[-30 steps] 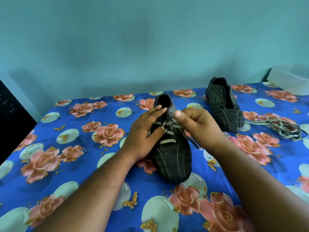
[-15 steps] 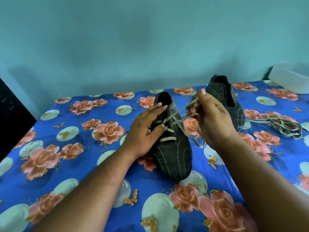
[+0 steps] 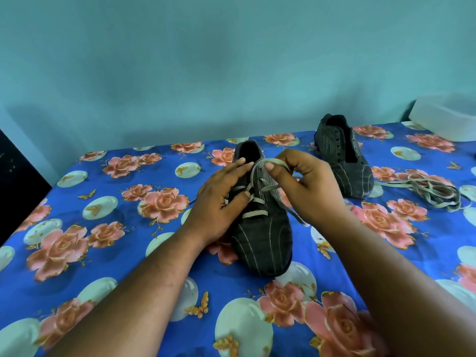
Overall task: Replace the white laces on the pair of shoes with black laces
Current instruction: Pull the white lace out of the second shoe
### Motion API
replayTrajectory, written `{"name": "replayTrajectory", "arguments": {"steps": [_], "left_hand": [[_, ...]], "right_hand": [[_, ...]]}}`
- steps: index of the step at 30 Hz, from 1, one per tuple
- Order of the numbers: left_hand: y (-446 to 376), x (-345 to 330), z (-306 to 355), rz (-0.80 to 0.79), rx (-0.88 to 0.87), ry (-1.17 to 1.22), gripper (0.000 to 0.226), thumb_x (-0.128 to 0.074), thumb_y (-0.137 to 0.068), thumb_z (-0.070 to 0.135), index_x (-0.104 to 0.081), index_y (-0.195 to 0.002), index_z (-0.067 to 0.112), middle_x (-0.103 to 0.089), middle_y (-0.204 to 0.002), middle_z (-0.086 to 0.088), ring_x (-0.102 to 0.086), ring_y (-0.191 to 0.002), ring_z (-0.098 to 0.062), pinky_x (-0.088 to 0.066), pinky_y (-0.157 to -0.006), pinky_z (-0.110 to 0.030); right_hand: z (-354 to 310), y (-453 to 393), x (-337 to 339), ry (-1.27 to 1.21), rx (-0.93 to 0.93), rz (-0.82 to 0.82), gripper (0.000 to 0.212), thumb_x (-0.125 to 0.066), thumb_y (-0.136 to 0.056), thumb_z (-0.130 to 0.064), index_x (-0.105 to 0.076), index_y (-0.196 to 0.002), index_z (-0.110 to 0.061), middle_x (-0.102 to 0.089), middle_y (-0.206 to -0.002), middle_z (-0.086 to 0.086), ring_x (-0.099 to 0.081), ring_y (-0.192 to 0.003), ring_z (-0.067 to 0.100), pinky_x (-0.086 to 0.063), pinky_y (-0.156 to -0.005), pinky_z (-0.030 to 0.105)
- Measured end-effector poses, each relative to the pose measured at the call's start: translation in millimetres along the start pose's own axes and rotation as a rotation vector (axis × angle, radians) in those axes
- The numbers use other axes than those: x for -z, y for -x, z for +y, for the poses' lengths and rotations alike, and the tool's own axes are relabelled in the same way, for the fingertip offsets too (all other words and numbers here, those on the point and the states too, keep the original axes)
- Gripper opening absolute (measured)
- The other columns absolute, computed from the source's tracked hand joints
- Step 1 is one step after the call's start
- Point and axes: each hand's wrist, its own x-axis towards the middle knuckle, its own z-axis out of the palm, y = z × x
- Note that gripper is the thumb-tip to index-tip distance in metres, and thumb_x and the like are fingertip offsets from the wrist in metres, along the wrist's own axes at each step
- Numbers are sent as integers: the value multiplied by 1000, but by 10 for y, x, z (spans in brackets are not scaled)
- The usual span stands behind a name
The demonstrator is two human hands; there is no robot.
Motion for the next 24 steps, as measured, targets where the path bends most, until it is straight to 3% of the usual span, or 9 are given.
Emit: {"name": "replayTrajectory", "arguments": {"steps": [2,5,7,9,13,16,19,22,24], "left_hand": [[-7,-2,2,-3,-1,3,56,-54,-89,47,-49,-144,40,-44,-156,15,-36,-145,-3,-31,-120,-50],[-5,-7,-25,-6,-31,-8,56,-54,-90,48,-50,-144,36,-45,-156,11,-38,-145,-5,-32,-119,-50],[-5,-3,-33,-8,-33,-17,56,-52,-91,51,-50,-145,35,-45,-156,10,-39,-145,-7,-32,-119,-50],[-14,-5,-32,-5,-10,-18,57,-52,-91,50,-51,-146,33,-45,-156,11,-38,-145,-5,-31,-120,-48],[-20,-13,-39,-15,-3,-22,58,-53,-90,44,-49,-147,37,-43,-157,15,-35,-147,-4,-30,-121,-50],[-10,-4,-40,-11,9,-6,58,-53,-89,44,-51,-147,35,-43,-157,16,-35,-146,-2,-29,-121,-51],[-5,-1,-26,-16,6,3,57,-53,-90,46,-50,-146,37,-42,-157,17,-34,-147,-1,-29,-121,-52],[-5,-12,-45,-19,17,-11,58,-53,-90,47,-50,-147,37,-41,-157,18,-32,-147,-2,-28,-121,-54],[-4,-16,-60,-21,17,-11,59,-53,-90,46,-49,-148,36,-40,-158,18,-32,-148,-3,-28,-121,-54]], "right_hand": [[-19,17,9,5,18,-84,17,-78,-89,-25,-64,-99,-26,-58,-83,-15,-55,-78,7,-45,-70,22],[33,44,-55,92,88,-202,50,-83,-80,-38,-61,-124,-29,-58,-100,-13,-59,-96,12,-50,-85,29],[20,37,-111,137,176,-185,31,-78,-85,-38,-71,-113,-26,-62,-92,-15,-62,-91,12,-51,-81,39],[-15,26,-118,127,234,-122,10,-75,-91,-27,-76,-94,-17,-66,-83,-13,-62,-82,8,-50,-76,33],[-128,54,-56,-103,64,-30,22,-64,-100,-18,-64,-83,-4,-59,-73,0,-51,-71,8,-43,-70,19],[-175,-5,-33,-427,-97,139,27,-52,-104,-20,-62,-79,-16,-57,-77,2,-51,-77,12,-45,-78,26],[-182,-72,6,-630,-259,367,34,-51,-101,-22,-61,-69,-27,-58,-73,-2,-52,-74,15,-45,-74,33],[8,-72,35,-243,-355,341,23,-59,-97,-22,-52,-79,-10,-52,-77,3,-47,-71,13,-39,-69,31],[150,-43,25,185,-331,235,18,-67,-89,-20,-51,-92,-10,-53,-94,1,-52,-87,15,-41,-77,32]]}}
